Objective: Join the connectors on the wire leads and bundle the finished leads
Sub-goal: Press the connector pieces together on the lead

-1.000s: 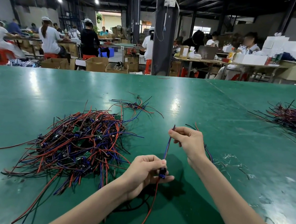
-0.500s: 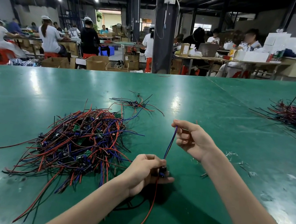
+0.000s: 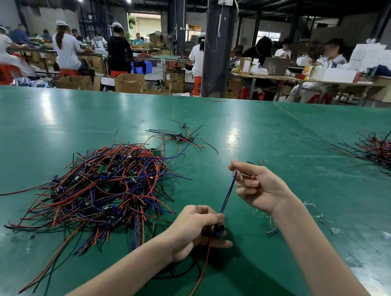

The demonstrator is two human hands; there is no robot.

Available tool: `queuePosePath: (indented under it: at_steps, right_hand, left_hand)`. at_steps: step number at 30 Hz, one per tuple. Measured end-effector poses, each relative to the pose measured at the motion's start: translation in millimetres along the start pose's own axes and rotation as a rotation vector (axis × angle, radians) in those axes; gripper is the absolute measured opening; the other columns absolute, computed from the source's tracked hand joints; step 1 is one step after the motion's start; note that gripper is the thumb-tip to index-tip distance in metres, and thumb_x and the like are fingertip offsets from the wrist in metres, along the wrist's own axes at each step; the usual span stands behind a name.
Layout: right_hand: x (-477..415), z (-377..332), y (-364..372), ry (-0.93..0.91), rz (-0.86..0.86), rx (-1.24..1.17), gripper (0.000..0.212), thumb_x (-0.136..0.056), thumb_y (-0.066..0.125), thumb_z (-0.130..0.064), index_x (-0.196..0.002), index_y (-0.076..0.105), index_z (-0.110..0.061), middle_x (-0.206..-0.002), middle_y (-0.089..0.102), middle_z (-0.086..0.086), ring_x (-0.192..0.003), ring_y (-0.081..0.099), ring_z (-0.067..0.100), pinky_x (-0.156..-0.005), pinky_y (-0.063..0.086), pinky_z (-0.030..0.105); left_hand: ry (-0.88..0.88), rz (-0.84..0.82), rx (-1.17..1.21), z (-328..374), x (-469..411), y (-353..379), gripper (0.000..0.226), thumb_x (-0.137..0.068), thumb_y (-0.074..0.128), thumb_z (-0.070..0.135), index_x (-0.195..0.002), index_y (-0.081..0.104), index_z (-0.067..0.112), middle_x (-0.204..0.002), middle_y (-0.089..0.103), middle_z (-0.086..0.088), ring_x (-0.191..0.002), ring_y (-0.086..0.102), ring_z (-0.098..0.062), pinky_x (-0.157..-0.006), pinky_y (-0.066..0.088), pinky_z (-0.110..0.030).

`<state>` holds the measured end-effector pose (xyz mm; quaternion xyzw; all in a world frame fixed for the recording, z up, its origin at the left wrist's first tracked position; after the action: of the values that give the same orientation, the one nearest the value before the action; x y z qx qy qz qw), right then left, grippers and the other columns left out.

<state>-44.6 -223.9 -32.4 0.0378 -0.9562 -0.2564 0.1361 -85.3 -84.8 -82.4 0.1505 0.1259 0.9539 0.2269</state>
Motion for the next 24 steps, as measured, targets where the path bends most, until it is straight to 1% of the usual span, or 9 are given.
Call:
queuePosePath:
  at_steps: [3, 5, 6, 8, 10, 11, 13, 15, 24]
  right_hand:
    - [-0.8, -1.4, -1.9, -0.009, 0.001, 0.001, 0.012, -0.068, 0.068, -0.015, -0.058, 0.070, -0.007, -0.054, 0.059, -0.002, -0.027, 0.029, 0.002, -0.032, 0.019, 0.010]
    - [-3.3, -1.9, -6.1, -0.031, 0.033, -0.011, 0.010, -0.070, 0.068, -0.014, -0.064, 0.069, -0.006, -0.054, 0.059, -0.003, -0.027, 0.029, 0.002, -0.031, 0.019, 0.010]
    - [-5.2, -2.6, -10.0, -0.061, 0.077, 0.010, 0.009, -0.075, 0.067, -0.012, -0.068, 0.067, -0.006, -0.055, 0.058, -0.003, -0.028, 0.029, 0.002, -0.031, 0.019, 0.011]
    - [-8.6, -6.3, -22.0, -0.190, 0.231, 0.155, 0.010, -0.082, 0.067, -0.007, -0.072, 0.066, -0.003, -0.058, 0.057, 0.001, -0.030, 0.028, 0.002, -0.032, 0.020, 0.012]
    - [-8.3, -10.1, -30.1, -0.339, 0.370, 0.332, 0.011, -0.079, 0.072, -0.005, -0.070, 0.068, -0.002, -0.057, 0.058, 0.005, -0.032, 0.027, 0.005, -0.034, 0.021, 0.015]
    - [-8.1, -10.2, -31.1, -0.391, 0.398, 0.384, 0.011, -0.078, 0.074, -0.005, -0.068, 0.069, -0.002, -0.055, 0.059, 0.005, -0.033, 0.027, 0.006, -0.036, 0.022, 0.015]
    - [-9.0, -8.9, -29.2, -0.459, 0.396, 0.421, 0.013, -0.078, 0.075, -0.005, -0.066, 0.068, -0.003, -0.050, 0.060, 0.003, -0.033, 0.028, 0.007, -0.037, 0.024, 0.015]
    - [-10.6, -6.7, -25.4, -0.489, 0.365, 0.428, 0.014, -0.078, 0.073, -0.003, -0.066, 0.068, -0.004, -0.049, 0.059, 0.002, -0.034, 0.030, 0.006, -0.037, 0.026, 0.014]
    - [-16.1, 0.8, -25.2, -0.476, 0.350, 0.376, 0.017, -0.079, 0.073, 0.000, -0.064, 0.065, -0.005, -0.049, 0.058, -0.001, -0.034, 0.035, 0.005, -0.038, 0.030, 0.014]
  left_hand:
    - [0.003, -0.003, -0.007, 1.2, 1.6, 0.7, 0.028, -0.089, 0.058, -0.002, -0.063, 0.049, 0.003, -0.062, 0.050, -0.011, -0.053, 0.058, -0.018, -0.057, 0.059, -0.041]
    - [0.006, -0.019, -0.016, 1.8, 3.3, 1.4, 0.028, -0.088, 0.059, -0.001, -0.062, 0.050, 0.003, -0.065, 0.049, -0.012, -0.054, 0.059, -0.018, -0.056, 0.058, -0.039]
    - [0.009, -0.028, -0.023, 2.0, 4.1, 1.7, 0.028, -0.088, 0.059, -0.001, -0.061, 0.051, 0.004, -0.066, 0.049, -0.012, -0.054, 0.059, -0.018, -0.055, 0.058, -0.038]
    - [0.019, -0.045, -0.038, 3.0, 5.8, 2.1, 0.030, -0.088, 0.060, 0.000, -0.059, 0.053, 0.005, -0.065, 0.049, -0.011, -0.053, 0.059, -0.017, -0.054, 0.058, -0.037]
    - [0.028, -0.051, -0.047, 4.4, 7.1, 2.5, 0.030, -0.088, 0.060, 0.001, -0.058, 0.055, 0.007, -0.064, 0.048, -0.010, -0.053, 0.059, -0.015, -0.053, 0.057, -0.036]
    - [0.030, -0.054, -0.047, 4.9, 7.5, 2.8, 0.030, -0.088, 0.059, 0.001, -0.059, 0.055, 0.006, -0.065, 0.048, -0.010, -0.053, 0.058, -0.015, -0.052, 0.056, -0.035]
    - [0.026, -0.070, -0.040, 5.1, 9.0, 4.6, 0.027, -0.088, 0.058, 0.001, -0.062, 0.053, 0.006, -0.066, 0.049, -0.010, -0.052, 0.058, -0.015, -0.051, 0.056, -0.034]
    - [0.016, -0.092, -0.027, 4.3, 10.9, 6.8, 0.025, -0.089, 0.058, 0.001, -0.065, 0.052, 0.005, -0.066, 0.050, -0.010, -0.052, 0.058, -0.014, -0.050, 0.056, -0.033]
    - [0.009, -0.121, -0.012, 5.9, 13.4, 8.6, 0.023, -0.090, 0.056, 0.002, -0.068, 0.052, 0.005, -0.068, 0.050, -0.010, -0.053, 0.058, -0.013, -0.050, 0.056, -0.032]
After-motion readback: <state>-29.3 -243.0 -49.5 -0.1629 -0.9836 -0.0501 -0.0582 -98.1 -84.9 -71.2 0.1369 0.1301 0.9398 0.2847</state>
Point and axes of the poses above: each hand's wrist, its own x-axis away from the middle knuckle, its own y-axis out of the palm, z = x × y, the point moved 5 cm from there along -x, towards the middle knuckle
